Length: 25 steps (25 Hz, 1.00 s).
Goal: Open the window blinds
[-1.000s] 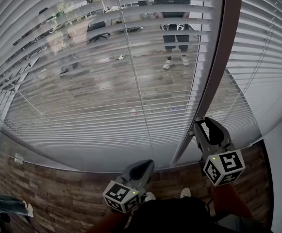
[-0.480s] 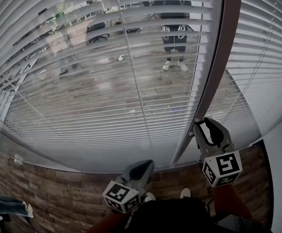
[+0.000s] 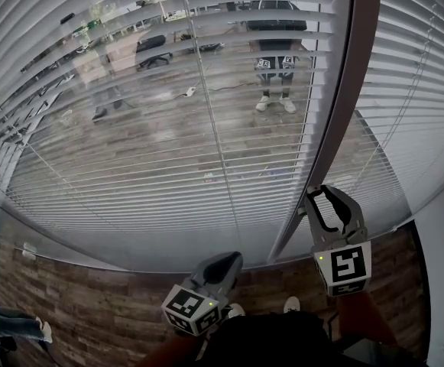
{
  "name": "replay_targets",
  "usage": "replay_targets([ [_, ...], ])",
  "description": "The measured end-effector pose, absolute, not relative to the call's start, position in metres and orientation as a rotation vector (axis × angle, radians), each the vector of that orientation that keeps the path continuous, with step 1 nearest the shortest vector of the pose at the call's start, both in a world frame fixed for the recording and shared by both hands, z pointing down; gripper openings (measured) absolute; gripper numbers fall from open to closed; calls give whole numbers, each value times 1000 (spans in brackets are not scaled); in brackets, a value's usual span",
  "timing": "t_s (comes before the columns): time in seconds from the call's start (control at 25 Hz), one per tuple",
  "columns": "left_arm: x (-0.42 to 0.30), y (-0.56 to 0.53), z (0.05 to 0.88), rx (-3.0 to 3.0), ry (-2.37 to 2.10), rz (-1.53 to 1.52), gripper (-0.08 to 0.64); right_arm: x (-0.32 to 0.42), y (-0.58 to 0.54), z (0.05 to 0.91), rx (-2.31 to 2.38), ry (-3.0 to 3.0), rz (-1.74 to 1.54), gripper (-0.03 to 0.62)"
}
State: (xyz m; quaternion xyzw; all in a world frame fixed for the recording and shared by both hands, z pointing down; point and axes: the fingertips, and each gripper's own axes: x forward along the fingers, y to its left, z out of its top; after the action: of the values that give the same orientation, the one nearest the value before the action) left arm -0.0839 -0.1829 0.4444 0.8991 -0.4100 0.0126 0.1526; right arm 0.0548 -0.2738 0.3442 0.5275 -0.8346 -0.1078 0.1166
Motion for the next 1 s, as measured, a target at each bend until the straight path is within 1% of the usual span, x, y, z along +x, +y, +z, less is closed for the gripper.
replay_targets([
  [0.8, -84, -181, 441, 2578, -1185, 27, 1, 51, -268, 346, 1448, -2113, -695, 147],
  [1.0, -83, -181, 442, 2585, -1169, 31, 2, 52, -269, 347, 1435, -2076, -731, 147],
])
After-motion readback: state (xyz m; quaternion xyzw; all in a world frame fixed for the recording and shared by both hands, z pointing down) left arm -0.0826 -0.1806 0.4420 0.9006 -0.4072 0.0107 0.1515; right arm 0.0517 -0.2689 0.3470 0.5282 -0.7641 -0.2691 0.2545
